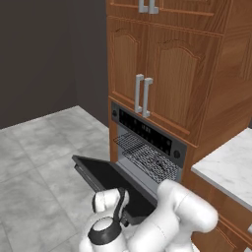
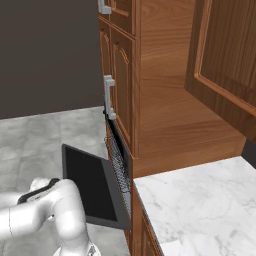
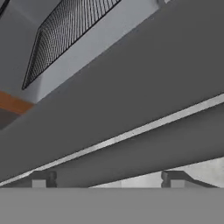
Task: Place the fish on the top rack of the oven, and slide the tray back inside. Close the oven door.
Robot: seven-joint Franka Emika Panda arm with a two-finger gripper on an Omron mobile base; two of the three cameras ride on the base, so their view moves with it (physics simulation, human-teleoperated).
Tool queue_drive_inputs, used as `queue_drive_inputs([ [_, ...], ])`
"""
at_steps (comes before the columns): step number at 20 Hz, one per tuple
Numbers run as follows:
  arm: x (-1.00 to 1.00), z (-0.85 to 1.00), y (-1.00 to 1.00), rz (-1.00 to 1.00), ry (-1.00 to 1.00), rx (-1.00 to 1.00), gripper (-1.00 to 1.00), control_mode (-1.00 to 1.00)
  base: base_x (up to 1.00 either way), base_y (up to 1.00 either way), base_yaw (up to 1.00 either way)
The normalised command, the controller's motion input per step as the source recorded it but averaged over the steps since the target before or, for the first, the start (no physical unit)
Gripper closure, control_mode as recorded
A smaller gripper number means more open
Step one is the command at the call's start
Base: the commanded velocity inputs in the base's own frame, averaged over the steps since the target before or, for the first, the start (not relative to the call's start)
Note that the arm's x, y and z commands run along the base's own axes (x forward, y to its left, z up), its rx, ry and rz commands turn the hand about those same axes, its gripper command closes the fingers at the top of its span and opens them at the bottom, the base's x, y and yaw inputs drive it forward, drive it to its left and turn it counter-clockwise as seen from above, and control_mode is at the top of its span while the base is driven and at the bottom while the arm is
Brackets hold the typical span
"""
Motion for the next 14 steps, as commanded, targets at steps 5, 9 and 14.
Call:
queue_drive_inputs([
  [5, 0.20, 0.43, -1.00, -0.24, -0.15, -0.29, -1.00, -1.00, 0.00, 0.00, 0.00],
  [9, 0.19, 0.42, -1.00, -0.25, -0.12, -0.30, -1.00, -1.00, 0.00, 0.00, 0.00],
  [14, 0.14, 0.42, -1.00, -0.25, -0.08, -0.27, -1.00, -1.00, 0.00, 0.00, 0.00],
])
